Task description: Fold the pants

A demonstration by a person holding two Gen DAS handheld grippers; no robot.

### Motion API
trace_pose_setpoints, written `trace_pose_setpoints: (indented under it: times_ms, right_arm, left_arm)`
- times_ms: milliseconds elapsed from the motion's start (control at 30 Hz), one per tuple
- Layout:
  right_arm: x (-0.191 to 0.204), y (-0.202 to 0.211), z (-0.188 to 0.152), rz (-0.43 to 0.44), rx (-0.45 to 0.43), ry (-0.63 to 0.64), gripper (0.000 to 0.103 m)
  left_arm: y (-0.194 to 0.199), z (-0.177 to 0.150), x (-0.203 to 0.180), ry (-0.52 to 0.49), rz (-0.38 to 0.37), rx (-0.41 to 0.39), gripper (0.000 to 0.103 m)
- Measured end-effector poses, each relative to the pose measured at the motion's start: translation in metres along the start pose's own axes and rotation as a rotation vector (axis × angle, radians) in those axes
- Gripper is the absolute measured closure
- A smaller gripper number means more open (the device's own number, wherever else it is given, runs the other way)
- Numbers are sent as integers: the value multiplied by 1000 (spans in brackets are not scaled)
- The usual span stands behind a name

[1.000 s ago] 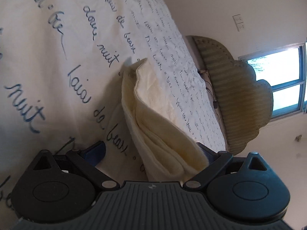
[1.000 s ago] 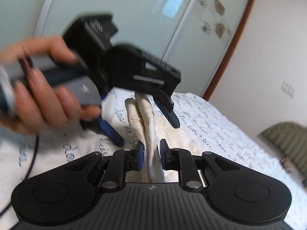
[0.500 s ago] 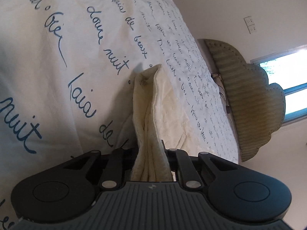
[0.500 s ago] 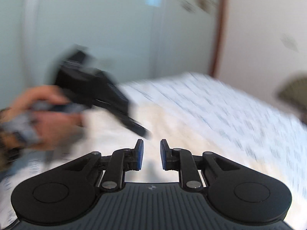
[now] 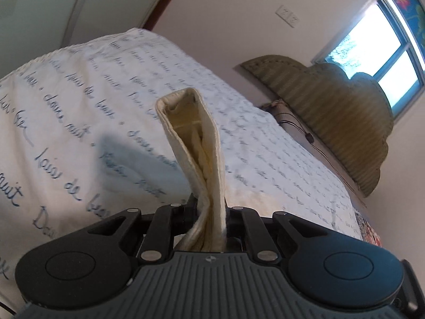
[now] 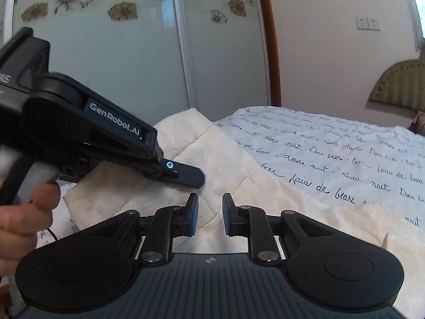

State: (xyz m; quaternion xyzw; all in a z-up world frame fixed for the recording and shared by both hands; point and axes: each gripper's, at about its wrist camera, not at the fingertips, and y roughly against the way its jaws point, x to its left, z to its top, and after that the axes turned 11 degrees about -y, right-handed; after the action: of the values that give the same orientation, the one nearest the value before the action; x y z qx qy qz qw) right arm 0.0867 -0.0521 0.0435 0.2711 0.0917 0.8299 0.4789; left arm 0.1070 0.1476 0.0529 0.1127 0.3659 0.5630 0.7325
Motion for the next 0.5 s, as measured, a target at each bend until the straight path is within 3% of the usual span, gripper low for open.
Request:
trace_pose_setpoints:
  times_ms: [233, 500]
  right_arm:
    - [-39, 34, 2, 22, -119, -145, 84]
    - [-92, 94, -1, -23, -243, -276, 84]
  left_arm:
    - [6, -6, -75, -148, 29, -29, 89]
    - [-9, -18, -164, -280, -27, -33, 85]
